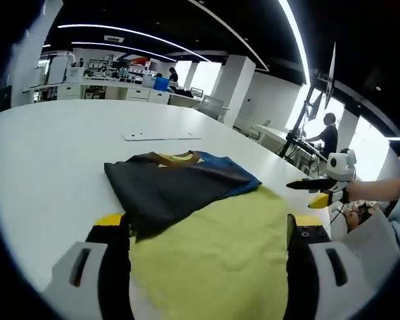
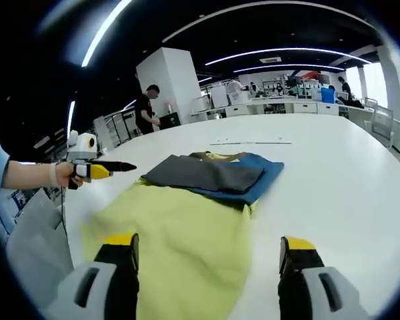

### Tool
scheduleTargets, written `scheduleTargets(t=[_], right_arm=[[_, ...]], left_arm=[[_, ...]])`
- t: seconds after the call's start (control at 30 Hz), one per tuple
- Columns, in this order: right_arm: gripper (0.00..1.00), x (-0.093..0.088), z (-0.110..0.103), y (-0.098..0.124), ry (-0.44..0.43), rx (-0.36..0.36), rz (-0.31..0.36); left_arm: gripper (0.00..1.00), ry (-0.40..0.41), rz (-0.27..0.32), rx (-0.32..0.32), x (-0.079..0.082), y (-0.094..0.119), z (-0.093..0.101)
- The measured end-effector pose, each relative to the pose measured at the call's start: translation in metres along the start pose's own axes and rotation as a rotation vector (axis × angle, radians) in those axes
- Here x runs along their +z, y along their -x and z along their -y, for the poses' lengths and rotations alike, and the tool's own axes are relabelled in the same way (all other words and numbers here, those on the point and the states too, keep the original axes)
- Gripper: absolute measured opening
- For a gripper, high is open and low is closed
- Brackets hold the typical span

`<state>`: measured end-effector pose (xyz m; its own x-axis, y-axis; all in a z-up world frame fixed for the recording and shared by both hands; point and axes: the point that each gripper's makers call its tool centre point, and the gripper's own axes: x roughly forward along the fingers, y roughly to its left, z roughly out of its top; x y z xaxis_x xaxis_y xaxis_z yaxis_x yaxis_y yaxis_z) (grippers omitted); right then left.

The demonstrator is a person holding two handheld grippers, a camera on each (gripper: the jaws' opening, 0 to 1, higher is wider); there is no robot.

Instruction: Fold the garment on the visible template until the final outline fits inside the template.

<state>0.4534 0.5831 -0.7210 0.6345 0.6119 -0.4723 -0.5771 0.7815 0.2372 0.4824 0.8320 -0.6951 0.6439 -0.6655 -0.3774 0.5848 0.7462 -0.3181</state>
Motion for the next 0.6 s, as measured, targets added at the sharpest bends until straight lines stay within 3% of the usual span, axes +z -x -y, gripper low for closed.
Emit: scheduleTargets(t=[0.27, 0.6], right_arm=[[0.87, 0.001, 0.000, 0.011, 0.008, -0.011, 0.012], [0.85, -0.010, -0.006, 0.025, 0.010, -0.016, -0.011]], left_arm=[[0.94, -0.014, -0.028, 0.016, -0.022, 0.029, 0.002], [0.90, -0.033, -0.047, 0.027, -0.042, 0.064, 0.012]])
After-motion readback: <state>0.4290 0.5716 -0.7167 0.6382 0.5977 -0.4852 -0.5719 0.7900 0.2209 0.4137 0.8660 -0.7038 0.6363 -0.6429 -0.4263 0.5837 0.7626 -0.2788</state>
